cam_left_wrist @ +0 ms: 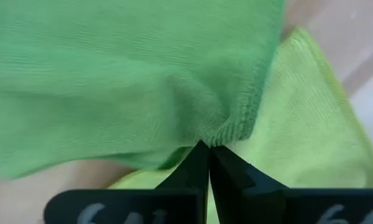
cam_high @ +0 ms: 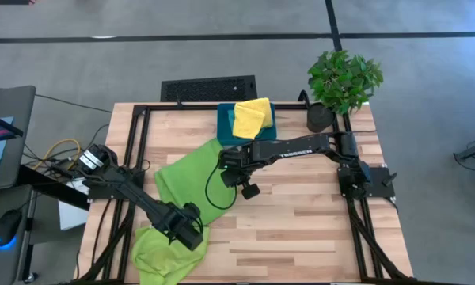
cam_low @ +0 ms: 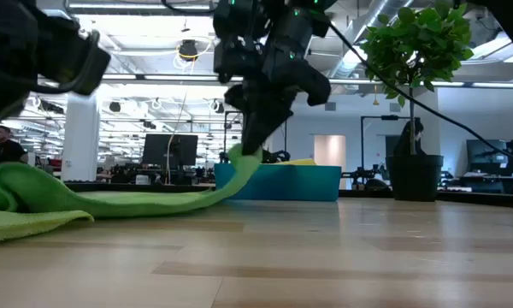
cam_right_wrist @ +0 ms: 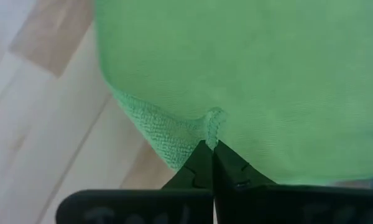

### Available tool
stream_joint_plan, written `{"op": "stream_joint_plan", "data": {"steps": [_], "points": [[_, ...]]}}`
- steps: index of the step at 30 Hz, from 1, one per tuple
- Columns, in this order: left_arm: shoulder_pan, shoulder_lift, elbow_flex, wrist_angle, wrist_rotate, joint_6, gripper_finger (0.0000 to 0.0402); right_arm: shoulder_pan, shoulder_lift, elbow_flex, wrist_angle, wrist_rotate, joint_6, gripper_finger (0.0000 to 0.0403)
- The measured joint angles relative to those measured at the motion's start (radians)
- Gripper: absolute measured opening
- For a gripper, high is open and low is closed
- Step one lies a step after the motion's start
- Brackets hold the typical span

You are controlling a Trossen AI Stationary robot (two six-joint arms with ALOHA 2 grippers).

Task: Fold microfiber towels
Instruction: Fold the green microfiber cloth

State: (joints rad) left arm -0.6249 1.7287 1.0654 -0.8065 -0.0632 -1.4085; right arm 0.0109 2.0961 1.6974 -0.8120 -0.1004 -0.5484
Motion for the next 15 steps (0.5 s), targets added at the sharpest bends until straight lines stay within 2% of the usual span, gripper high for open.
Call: {"op": "stream_joint_plan", "data": {"steps": [7,12,15], "points": [[-0.006,0.000,0.111,-0.347,-0.134,-0.169,0.0000,-0.010,-0.015,0.000,0.132,0.127,0.036,0.0008],[0.003,0.000,0.114,-0.510,-0.088,-0.285,0.0000,-0.037,-0.014,-0.029,0.246,0.144,0.046,0.0008],[0.005,0.000,0.113,-0.608,-0.080,-0.337,0.0000,-0.056,-0.014,-0.033,0.299,0.194,0.072,0.0008]]}}
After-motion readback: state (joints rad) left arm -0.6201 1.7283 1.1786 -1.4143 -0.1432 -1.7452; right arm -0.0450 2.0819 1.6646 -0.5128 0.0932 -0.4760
